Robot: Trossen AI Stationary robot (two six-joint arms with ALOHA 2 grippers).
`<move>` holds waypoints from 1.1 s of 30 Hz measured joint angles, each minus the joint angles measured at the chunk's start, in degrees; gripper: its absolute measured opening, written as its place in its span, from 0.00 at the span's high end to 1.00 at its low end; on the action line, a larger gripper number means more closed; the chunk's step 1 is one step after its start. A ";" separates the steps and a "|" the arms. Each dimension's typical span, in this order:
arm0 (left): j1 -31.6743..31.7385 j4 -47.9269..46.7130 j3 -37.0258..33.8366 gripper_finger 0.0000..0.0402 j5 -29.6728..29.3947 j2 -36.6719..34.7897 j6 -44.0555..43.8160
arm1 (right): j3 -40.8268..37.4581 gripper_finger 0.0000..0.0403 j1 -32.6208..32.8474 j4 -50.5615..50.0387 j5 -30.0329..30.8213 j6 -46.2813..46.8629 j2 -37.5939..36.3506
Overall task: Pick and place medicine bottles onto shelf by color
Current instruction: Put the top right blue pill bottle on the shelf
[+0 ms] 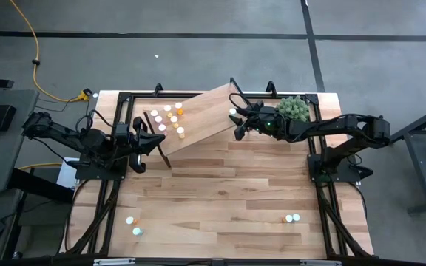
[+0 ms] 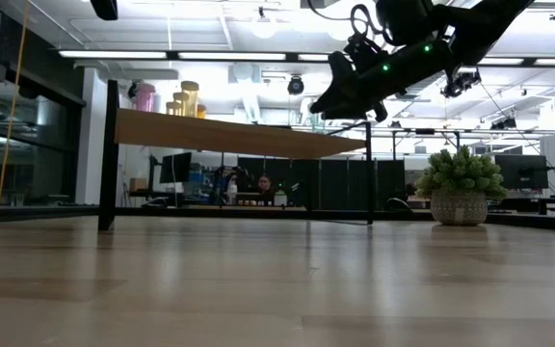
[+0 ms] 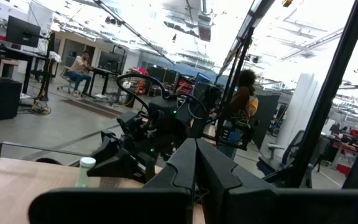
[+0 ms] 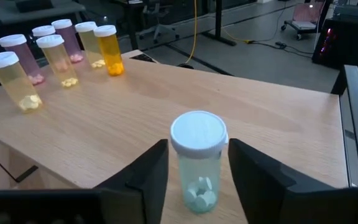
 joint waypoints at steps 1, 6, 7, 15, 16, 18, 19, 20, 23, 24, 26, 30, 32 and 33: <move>0.00 0.00 0.00 1.00 0.00 0.00 0.00 | 0.00 0.63 0.00 0.00 0.00 0.00 0.00; 0.00 0.00 0.00 1.00 0.00 0.00 0.00 | 0.00 0.70 0.00 0.00 -0.01 -0.02 0.00; 0.00 0.00 0.00 1.00 0.00 0.00 0.00 | 0.00 0.71 0.00 0.00 -0.20 -0.02 0.00; -0.02 0.00 0.00 1.00 0.00 0.00 0.00 | 0.00 0.77 0.30 0.09 -4.17 0.00 -0.17; -0.02 0.00 0.00 1.00 0.00 0.00 -0.01 | 0.00 0.77 0.47 -0.06 -4.25 0.00 -0.43; 0.00 0.00 0.00 1.00 0.00 0.00 -0.02 | 0.00 0.77 0.84 0.32 -4.32 -0.02 -1.08; -0.01 0.00 0.00 1.00 0.02 0.00 -0.02 | 0.00 0.77 1.04 0.21 -4.37 -0.01 -1.53; -0.02 0.00 0.00 1.00 0.02 0.00 -0.02 | 0.00 0.77 1.29 0.03 -4.39 -0.06 -1.98; -0.02 0.00 0.00 1.00 0.02 -0.02 -0.02 | 0.00 0.77 2.21 0.02 -4.41 -0.48 -3.04; 0.00 0.00 0.00 1.00 0.02 -0.02 -0.01 | 0.00 0.77 2.53 0.03 -4.48 -0.48 -3.31; 0.00 0.00 0.00 1.00 0.02 -0.02 0.00 | 0.00 0.77 3.34 0.02 -4.55 -0.47 -3.55; 0.00 0.00 0.00 1.00 0.02 -0.02 -0.63 | 2.36 0.77 5.45 -2.50 -4.52 -0.56 -3.36; 0.00 0.00 0.00 1.00 0.02 -0.01 -1.38 | 5.20 0.77 6.42 -3.61 -4.20 -2.12 -2.45; 0.00 -0.02 0.00 1.00 0.02 0.00 -1.65 | 6.58 0.77 6.77 -4.54 -3.75 -3.44 -1.87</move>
